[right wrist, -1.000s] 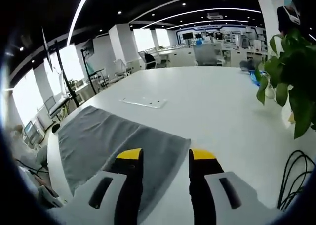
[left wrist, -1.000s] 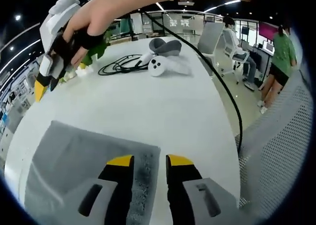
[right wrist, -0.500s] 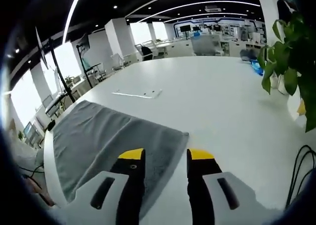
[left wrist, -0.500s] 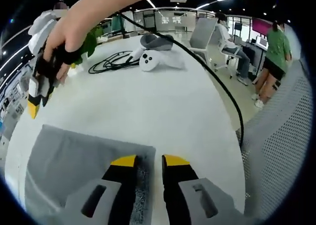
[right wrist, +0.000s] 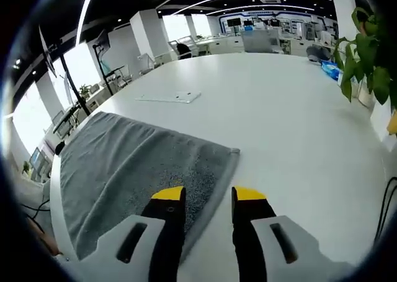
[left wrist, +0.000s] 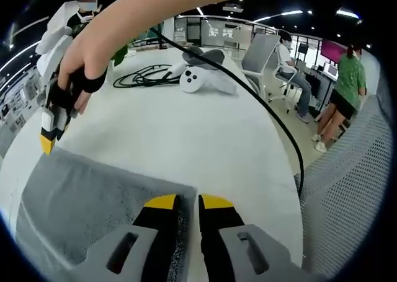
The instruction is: Fold the towel on the table until its edges align and the towel forms a compact rectangular stack.
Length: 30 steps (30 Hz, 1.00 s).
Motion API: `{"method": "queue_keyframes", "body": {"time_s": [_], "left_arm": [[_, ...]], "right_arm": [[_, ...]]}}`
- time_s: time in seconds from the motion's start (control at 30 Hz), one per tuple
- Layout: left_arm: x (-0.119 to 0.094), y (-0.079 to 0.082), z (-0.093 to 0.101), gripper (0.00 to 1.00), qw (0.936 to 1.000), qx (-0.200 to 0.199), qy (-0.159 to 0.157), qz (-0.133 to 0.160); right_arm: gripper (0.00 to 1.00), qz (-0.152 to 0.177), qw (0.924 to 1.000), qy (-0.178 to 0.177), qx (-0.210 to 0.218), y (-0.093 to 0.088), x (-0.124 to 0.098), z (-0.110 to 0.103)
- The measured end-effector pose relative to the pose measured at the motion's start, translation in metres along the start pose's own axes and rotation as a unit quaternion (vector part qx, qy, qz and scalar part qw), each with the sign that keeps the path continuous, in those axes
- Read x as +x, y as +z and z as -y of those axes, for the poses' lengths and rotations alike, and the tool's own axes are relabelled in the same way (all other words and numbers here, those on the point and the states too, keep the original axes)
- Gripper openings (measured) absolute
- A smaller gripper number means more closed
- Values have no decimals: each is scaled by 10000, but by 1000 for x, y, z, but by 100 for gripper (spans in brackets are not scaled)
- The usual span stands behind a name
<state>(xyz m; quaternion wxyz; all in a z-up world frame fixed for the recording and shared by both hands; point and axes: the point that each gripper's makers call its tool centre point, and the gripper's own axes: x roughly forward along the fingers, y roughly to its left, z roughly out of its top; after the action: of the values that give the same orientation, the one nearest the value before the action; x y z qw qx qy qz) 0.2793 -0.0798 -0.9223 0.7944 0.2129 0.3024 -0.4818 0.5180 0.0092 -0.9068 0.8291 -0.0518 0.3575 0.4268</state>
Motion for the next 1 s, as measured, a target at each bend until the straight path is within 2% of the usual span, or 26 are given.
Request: {"method": "queue_keyframes", "body": {"time_s": [0.13,0.57,0.67,0.77,0.8,0.87,1.0], "left_arm": [[1,1,1,9,9998,151,103,-65],[0,0,-3,7,9999,-4,59,94],[0,0,-3,6,9999,-93,32,134],[0,1,-2,6,9999,-27,85,132],[0,1,-3,6,9998,-66,92,148],[0,3,-1,6,9981,-512,20,355],[1,0,-4,6,9976,-587,35,368]], "right_arm": [[24,-51,10000,-9,1,-2,2,0],[16,-26,9997,-243,89,-5,7,11],[12,-9,9996,-283,81,-6,8,13],[1,-36,9994,-331,36,-9,9,13],[0,-13,9994,-332,36,-9,8,13],[0,21,9994,-338,70,-9,8,14],[0,23,9993,-360,-10,-10,8,12]]}}
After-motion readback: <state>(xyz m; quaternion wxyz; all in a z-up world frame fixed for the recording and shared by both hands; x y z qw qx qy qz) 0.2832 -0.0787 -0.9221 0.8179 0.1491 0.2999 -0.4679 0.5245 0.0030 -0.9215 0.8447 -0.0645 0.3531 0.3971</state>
